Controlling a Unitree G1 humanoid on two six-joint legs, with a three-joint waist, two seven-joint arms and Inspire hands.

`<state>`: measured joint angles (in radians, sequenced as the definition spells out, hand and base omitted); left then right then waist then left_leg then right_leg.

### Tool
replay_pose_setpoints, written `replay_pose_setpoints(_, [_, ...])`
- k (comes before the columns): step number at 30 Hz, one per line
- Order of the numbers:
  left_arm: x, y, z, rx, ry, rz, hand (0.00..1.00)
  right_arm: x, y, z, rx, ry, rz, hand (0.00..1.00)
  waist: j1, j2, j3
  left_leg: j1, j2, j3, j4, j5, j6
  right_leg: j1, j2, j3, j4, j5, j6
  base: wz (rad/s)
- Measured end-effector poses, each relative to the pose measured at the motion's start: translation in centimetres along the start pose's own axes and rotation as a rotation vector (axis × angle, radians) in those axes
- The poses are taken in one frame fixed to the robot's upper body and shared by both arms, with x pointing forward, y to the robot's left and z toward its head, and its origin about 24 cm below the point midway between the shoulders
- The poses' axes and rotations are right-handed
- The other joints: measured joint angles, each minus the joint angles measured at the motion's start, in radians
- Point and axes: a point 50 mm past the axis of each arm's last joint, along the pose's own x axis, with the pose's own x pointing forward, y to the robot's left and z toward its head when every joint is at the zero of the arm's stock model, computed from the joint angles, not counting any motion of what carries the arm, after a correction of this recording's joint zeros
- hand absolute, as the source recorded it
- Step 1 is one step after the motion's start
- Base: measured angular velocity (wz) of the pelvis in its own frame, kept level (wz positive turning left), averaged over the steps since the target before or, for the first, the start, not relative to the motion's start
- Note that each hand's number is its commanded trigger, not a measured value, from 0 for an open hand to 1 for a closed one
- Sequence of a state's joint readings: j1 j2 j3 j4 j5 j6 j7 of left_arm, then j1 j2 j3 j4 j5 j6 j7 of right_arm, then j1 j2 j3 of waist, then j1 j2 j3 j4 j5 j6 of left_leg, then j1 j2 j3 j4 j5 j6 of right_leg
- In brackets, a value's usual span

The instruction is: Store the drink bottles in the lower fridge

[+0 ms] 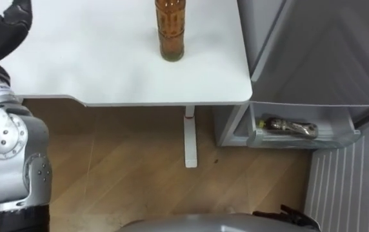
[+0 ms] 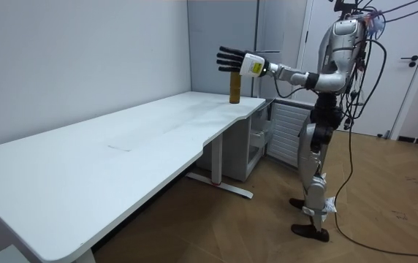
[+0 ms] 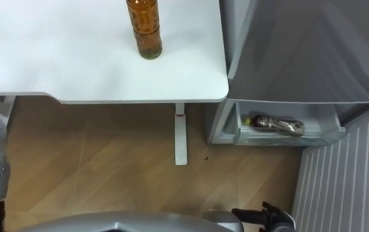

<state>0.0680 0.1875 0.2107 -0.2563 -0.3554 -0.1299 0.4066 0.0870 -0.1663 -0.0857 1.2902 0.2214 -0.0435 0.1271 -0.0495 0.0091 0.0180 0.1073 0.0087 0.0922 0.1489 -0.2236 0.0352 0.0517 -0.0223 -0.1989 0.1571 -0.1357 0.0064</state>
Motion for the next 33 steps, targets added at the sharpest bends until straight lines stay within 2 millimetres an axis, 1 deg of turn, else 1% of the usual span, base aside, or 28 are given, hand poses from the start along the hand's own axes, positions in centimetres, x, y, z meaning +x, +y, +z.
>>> replay_pose_setpoints(5, [0.5, -2.0, 0.4, -0.035, -0.023, -0.111, 0.00, 0.0, 0.0, -0.1, -0.001, 0.002, 0.005, 0.00, -0.002, 0.003, -0.0016, 0.008, 0.000, 0.013, 0.000, 0.000, 0.000, 0.001, 0.001, 0.013, -0.002, 0.000, 0.000, -0.10])
replay_pose_setpoints(7, [0.5, -2.3, 0.4, -0.036, -0.019, -0.140, 0.00, 0.0, 0.0, -0.1, -0.004, 0.002, 0.006, 0.00, -0.001, 0.004, -0.0020, 0.010, 0.001, 0.017, 0.000, 0.000, 0.000, -0.001, 0.003, 0.025, -0.002, 0.000, 0.000, -0.16])
replay_pose_setpoints(9, [0.3, -2.7, -0.1, -0.031, 0.009, -0.178, 0.00, 0.0, 0.0, -0.1, -0.008, 0.004, 0.009, 0.00, -0.004, 0.004, -0.0021, 0.012, 0.001, 0.017, 0.003, 0.000, 0.000, -0.001, 0.003, 0.037, -0.002, 0.000, 0.000, -0.14])
replay_pose_setpoints(14, [-0.5, -4.1, -1.5, -0.031, 0.094, -0.267, 0.00, 0.0, 0.2, 0.0, -0.021, 0.006, 0.021, 0.00, -0.018, 0.000, -0.0031, 0.012, 0.001, 0.018, 0.003, 0.000, 0.000, -0.001, 0.005, 0.037, -0.002, 0.000, 0.000, -0.01])
replay_pose_setpoints(18, [-0.7, -4.3, -2.2, -0.023, 0.141, -0.322, 0.00, 0.1, 0.3, 0.1, -0.020, 0.017, 0.027, 0.00, -0.028, -0.006, -0.0058, 0.015, 0.007, 0.018, 0.003, 0.000, 0.000, 0.001, 0.006, 0.041, 0.000, 0.000, -0.001, -0.01])
replay_pose_setpoints(23, [-0.9, -4.9, -2.4, -0.024, 0.162, -0.386, 0.00, 0.1, 0.4, 0.2, -0.020, 0.015, 0.028, 0.00, -0.027, -0.009, -0.0054, 0.020, 0.007, 0.022, 0.003, 0.000, 0.000, 0.001, 0.007, 0.047, 0.004, 0.000, -0.001, -0.03])
replay_pose_setpoints(29, [-1.1, -5.1, -2.7, -0.022, 0.181, -0.424, 0.00, 0.1, 0.4, 0.3, -0.020, 0.016, 0.027, 0.00, -0.029, -0.008, -0.0054, 0.017, 0.010, 0.021, -0.002, -0.003, -0.004, 0.000, 0.010, 0.045, 0.010, 0.000, -0.001, 0.00])
replay_pose_setpoints(33, [-1.4, -5.5, -2.9, -0.031, 0.191, -0.444, 0.00, 0.1, 0.4, 0.3, -0.019, 0.023, 0.018, 0.00, -0.029, -0.005, -0.0073, 0.017, 0.011, 0.020, -0.002, -0.003, -0.004, 0.000, 0.012, 0.044, 0.010, 0.001, -0.002, 0.00])
